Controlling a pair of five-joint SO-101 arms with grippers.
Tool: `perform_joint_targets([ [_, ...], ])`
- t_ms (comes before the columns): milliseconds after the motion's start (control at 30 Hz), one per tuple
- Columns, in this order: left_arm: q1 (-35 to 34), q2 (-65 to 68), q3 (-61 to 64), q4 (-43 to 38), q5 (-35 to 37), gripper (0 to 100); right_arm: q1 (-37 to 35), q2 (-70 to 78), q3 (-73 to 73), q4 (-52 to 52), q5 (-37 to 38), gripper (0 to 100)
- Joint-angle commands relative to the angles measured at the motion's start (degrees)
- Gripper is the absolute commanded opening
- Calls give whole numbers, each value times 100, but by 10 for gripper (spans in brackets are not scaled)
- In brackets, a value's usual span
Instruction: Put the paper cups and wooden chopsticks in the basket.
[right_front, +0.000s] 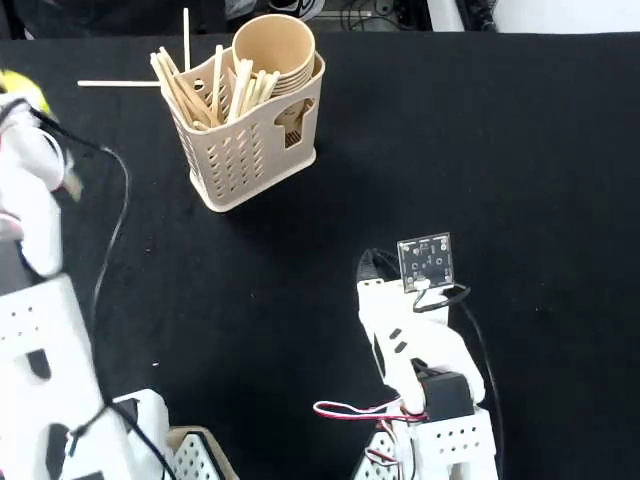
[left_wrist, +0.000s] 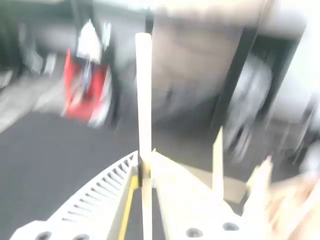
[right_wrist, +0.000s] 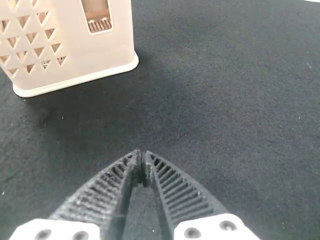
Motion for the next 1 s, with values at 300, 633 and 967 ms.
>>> perform_joint_targets([
  [300, 2070, -510, 1235, -4149, 844, 29, -62, -470, -40, -79, 9, 12],
  [633, 2141, 835, 1244, -4132, 844, 29, -62, -470, -48, -79, 9, 12],
  [967, 2132, 949, 198, -1125, 958, 213, -62, -470, -48, -79, 9, 12],
])
